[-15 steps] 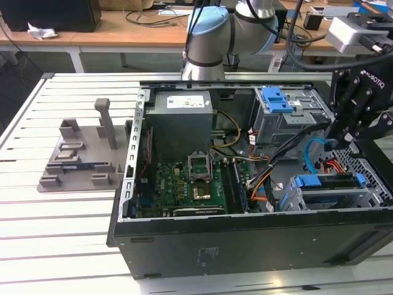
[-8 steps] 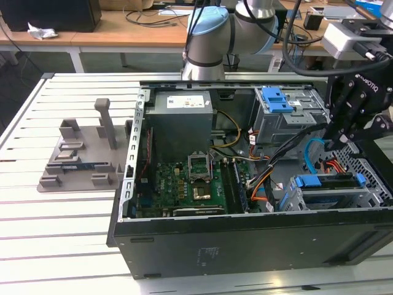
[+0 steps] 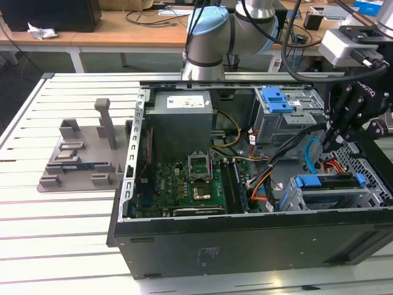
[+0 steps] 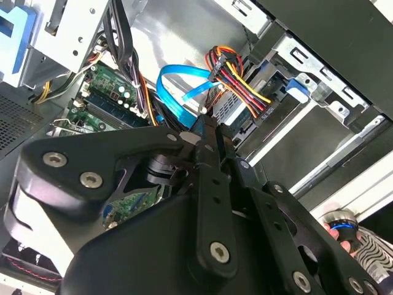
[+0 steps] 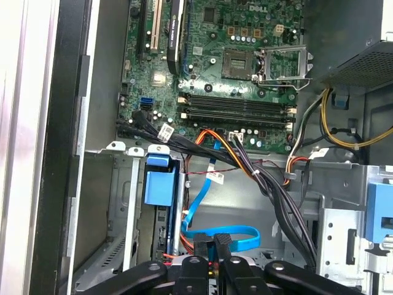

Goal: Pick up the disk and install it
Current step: 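Insert the second disk wire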

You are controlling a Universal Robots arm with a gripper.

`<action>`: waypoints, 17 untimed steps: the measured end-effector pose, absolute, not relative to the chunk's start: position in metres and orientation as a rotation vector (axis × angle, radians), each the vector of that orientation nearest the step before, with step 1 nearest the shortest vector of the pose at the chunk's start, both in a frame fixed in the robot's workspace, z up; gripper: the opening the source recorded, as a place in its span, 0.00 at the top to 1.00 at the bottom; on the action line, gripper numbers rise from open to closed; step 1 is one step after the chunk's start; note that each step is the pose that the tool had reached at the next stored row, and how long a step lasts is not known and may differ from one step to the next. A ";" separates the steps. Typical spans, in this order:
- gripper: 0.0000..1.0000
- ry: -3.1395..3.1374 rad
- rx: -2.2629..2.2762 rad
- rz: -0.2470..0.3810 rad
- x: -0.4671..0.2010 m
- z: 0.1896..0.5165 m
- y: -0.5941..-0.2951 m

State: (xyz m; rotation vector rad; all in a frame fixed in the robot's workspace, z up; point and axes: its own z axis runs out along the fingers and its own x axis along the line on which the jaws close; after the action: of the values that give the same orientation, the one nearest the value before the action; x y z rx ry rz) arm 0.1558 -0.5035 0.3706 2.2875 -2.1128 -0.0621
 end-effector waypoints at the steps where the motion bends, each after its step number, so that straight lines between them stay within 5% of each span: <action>1: 0.84 -2.113 2.288 -0.062 0.156 0.371 -0.504; 17: 0.84 -2.113 2.288 -0.062 0.155 0.367 -0.515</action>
State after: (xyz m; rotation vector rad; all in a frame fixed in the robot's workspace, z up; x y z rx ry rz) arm 0.1551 -0.5152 0.3669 2.2877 -2.1125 -0.0620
